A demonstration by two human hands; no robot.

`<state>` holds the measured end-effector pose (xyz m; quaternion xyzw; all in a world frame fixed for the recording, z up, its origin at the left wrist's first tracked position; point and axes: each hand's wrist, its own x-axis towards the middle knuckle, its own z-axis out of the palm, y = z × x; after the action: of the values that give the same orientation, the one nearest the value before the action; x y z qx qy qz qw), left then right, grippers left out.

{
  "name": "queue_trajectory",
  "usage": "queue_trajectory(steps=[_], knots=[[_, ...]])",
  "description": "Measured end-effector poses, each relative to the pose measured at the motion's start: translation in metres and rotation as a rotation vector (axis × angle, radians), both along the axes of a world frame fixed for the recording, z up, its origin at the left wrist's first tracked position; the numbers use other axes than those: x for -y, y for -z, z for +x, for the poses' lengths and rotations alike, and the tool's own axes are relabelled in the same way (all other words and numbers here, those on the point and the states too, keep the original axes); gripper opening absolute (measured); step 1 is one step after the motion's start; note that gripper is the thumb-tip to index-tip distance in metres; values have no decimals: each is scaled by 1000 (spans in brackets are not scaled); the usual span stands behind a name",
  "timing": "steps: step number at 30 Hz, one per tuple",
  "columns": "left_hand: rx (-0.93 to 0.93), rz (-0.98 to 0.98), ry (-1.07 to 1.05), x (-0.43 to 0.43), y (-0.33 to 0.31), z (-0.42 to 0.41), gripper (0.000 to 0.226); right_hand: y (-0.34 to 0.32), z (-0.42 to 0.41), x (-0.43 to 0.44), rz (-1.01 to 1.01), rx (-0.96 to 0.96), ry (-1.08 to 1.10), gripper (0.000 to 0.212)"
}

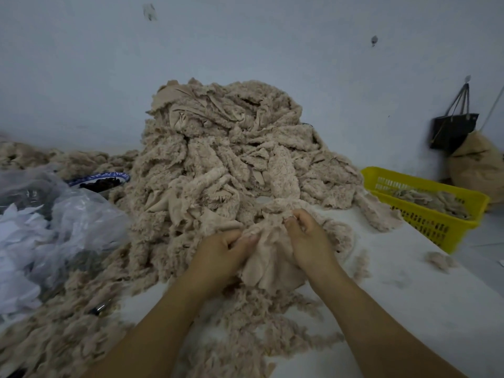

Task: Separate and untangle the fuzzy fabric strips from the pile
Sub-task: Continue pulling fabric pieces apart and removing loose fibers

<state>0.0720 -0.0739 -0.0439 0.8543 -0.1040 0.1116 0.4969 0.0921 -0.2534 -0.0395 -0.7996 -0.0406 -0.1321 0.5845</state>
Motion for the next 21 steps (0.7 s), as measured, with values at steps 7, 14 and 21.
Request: queue_trajectory(steps=[7,14,21], knots=[[-2,-166,-289,-7,0,6,57,-3,4,21,60,6,209,30],[-110,-591,-579,-32,-6,7,37,-1,9,29,131,-17,348,31],[-138,-496,-413,-17,-3,9,31,1,5,23,126,-76,265,38]])
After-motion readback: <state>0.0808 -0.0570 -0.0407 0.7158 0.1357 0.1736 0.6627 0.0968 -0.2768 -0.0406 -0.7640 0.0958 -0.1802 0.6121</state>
